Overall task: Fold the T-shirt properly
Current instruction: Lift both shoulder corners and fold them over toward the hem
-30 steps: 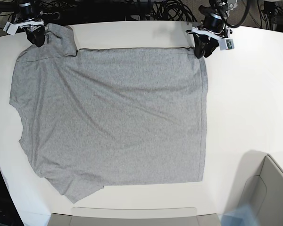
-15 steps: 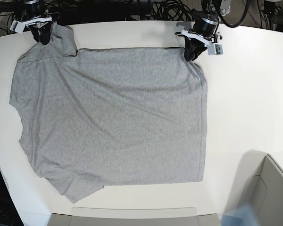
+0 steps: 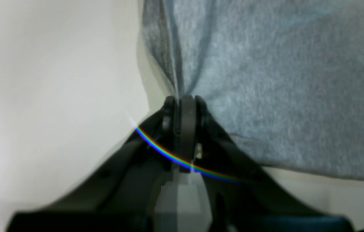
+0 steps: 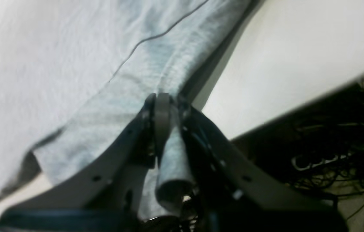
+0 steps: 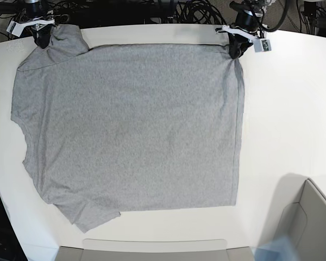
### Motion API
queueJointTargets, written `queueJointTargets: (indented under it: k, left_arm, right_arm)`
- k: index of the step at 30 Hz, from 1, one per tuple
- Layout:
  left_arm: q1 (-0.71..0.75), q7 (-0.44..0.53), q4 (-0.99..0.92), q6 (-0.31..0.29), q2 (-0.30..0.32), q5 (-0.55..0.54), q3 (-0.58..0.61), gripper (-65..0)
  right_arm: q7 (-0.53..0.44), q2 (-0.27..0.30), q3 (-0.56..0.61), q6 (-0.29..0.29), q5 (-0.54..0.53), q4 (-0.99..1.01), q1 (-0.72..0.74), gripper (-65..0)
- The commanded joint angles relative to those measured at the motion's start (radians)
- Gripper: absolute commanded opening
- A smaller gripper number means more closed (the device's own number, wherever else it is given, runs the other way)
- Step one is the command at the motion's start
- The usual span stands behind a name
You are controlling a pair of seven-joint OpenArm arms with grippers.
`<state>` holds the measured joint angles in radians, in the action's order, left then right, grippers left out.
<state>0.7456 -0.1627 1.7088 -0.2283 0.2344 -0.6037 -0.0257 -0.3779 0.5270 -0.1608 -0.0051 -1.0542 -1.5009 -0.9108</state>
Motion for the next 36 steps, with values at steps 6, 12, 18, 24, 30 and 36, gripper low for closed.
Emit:
queueJointTargets:
  k: [6, 12, 18, 24, 30, 36]
  left_arm:
    - [0.021, 0.021, 0.04, -0.003, 0.004, -0.006, -0.052, -65.0]
    - [0.015, 0.012, 0.079, 0.004, 0.004, -0.006, -0.052, -65.0]
    - [0.01, 0.008, 0.133, 0.042, 0.003, -0.006, -0.046, -65.0]
    - [-0.071, -0.076, 0.136, 0.152, 0.006, -0.006, -0.026, -65.0]
    - [-0.148, -0.154, 0.172, 0.155, 0.003, -0.006, -0.029, -65.0]
    - [-0.248, -0.246, 0.173, 0.257, 0.003, -0.006, -0.021, -65.0]
  right_arm:
    - [-0.019, -0.02, -0.081, 0.089, 0.004, -0.08, -0.041, -65.0]
    - [-0.017, -0.008, -0.104, 0.09, 0.004, -0.108, -0.037, -65.0]
    - [0.087, 0.009, -0.144, 0.084, 0.004, -0.157, 0.006, -65.0]
    - [0.268, 0.006, -0.242, 0.087, 0.004, -0.157, 0.112, -65.0]
    - [0.4, 0.008, -0.3, 0.087, 0.005, -0.157, 0.201, -65.0]
    - [0.503, 0.002, -0.326, 0.087, 0.133, -0.152, 0.313, -65.0]
